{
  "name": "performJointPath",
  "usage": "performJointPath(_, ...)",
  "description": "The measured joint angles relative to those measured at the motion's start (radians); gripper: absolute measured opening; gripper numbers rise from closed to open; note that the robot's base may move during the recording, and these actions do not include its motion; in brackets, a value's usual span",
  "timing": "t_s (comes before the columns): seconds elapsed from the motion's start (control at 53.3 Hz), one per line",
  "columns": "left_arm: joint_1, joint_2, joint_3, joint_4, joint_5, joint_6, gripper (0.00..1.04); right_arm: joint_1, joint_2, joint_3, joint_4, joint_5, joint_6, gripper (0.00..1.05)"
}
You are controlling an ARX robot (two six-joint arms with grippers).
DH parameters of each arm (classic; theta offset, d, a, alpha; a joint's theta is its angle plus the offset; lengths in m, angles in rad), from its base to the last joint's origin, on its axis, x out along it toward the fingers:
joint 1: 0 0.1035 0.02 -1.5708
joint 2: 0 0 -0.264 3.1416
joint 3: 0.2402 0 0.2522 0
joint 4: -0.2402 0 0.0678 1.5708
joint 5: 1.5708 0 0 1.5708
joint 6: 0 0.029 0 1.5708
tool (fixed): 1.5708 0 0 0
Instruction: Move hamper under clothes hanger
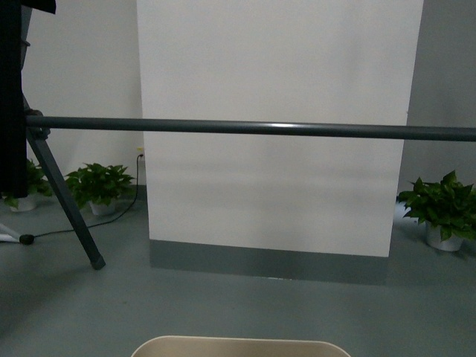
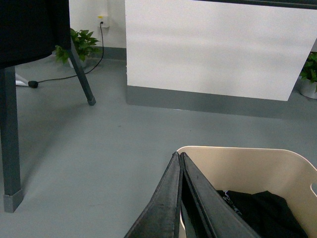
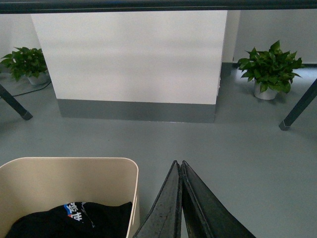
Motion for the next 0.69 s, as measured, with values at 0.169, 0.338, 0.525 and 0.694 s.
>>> performJointPath(0.169, 0.0, -0.054, 0.0, -0.054, 0.0, 0.0, 0.03, 0.0, -0.061, 0.0, -0.06, 0.0, 0.0, 0.02)
performJointPath(0.338, 0.0, -0.103, 0.0, -0.103, 0.0, 0.0, 0.03, 0.0, -0.117, 0.0, -0.116, 0.0, 0.0, 0.02)
performJointPath(0.525, 0.0, -0.245, 0.0, -0.278, 0.0, 0.0, 0.03, 0.0, -0.166, 0.0, -0.165, 0.0, 0.0, 0.02)
performJointPath(0.694, 0.0, -0.296, 0.0, -0.304, 0.0, 0.0, 0.03, 0.0, -0.316, 0.0, -0.337, -0.003, 0.0, 0.02)
